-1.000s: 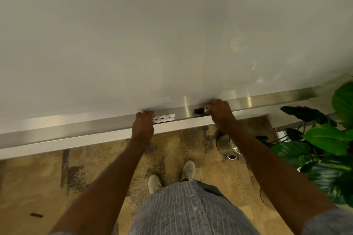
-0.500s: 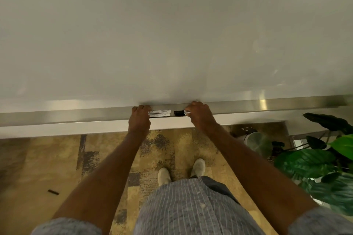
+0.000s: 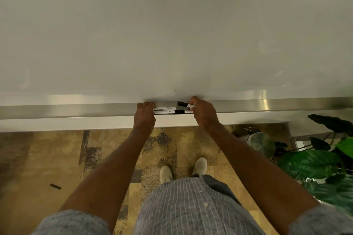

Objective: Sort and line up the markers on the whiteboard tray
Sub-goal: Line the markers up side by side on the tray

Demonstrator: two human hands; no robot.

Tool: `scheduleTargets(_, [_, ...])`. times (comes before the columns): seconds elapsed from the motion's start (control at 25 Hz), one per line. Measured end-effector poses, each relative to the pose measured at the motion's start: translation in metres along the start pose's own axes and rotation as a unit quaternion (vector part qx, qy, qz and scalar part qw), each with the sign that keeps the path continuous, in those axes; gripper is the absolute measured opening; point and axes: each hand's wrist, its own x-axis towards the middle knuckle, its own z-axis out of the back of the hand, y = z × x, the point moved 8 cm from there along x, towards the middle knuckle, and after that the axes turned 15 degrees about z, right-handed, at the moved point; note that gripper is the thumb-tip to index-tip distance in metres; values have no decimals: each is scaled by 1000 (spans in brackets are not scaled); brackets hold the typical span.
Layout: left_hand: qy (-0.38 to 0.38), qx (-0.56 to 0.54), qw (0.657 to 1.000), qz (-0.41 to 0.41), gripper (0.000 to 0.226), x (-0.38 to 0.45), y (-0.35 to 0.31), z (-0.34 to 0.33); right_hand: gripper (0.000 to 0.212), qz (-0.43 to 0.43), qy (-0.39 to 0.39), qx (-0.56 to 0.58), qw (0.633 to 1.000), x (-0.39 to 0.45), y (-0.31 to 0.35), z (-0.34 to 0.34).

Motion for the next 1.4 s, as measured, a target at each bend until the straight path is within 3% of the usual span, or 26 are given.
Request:
scheduleTargets(0.24, [2, -8, 1000, -4, 46, 0, 1, -1, 41, 4, 11, -76, 997, -7, 1, -8])
scheduleTargets(0.36, [7, -7, 1000, -5, 46, 0, 1, -1, 55, 18, 22, -50, 998, -8, 6, -15])
scheduleTargets(0.48, [6, -6, 1000, -4, 45, 0, 2, 0, 43, 8, -18, 17, 1000, -14, 3, -10])
scheduleTargets(0.6, [4, -4, 1000, 5, 44, 1, 3, 0, 32, -80, -97, 52, 991, -27, -19, 0])
scheduleTargets(0.76, [3, -11, 1000, 11, 46, 0, 7, 2, 37, -124, -59, 58, 989, -28, -27, -12])
scheduleTargets(1.4, [-4, -15, 1000, 14, 45, 14, 31, 11, 34, -122, -36, 25, 991, -15, 2, -20])
